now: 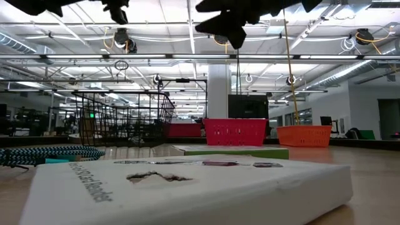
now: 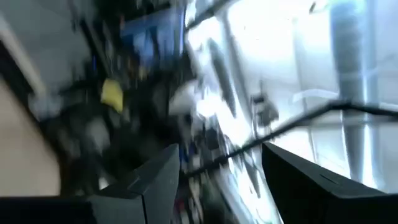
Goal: Pick and place items into bin
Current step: Put the blue charger cable into the wire basket
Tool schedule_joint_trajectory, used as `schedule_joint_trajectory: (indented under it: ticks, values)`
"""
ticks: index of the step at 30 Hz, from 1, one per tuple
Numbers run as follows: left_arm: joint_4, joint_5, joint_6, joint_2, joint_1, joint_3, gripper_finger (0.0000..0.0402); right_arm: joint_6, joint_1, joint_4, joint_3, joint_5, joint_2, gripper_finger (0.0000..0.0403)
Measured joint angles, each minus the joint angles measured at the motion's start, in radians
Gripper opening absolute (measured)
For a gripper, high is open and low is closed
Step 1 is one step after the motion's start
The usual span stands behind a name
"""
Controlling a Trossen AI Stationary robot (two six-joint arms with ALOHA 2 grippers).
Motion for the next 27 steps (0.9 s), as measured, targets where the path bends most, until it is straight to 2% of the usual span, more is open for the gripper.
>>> schedule_joint_trajectory:
  ticks: [3,10,16,20,27]
  values:
    - [-0.068,-0.043,-0.023,-0.001,-0.117,0.000,0.0232,0.030,0.000,-0.017,0.000,0.010,-0.012,0.0212]
    - [-0.380,-0.332,-0.106,0.002,-0.418,0.000,0.0232,0.032,0.050,-0.072,0.001,0.007,-0.026,0.0219]
    - [-0.487,-0.541,-0.198,0.045,-0.642,0.000,0.0231,0.054,0.065,-0.220,0.001,0.010,-0.033,0.0216]
    - [-0.624,-0.557,-0.285,0.154,-0.717,0.080,0.0208,0.062,0.067,-0.315,0.000,0.004,-0.050,0.0216]
    - [-0.875,-0.502,-0.300,0.414,-0.784,0.354,0.0147,0.005,0.066,-0.348,0.002,0.027,-0.078,0.0216]
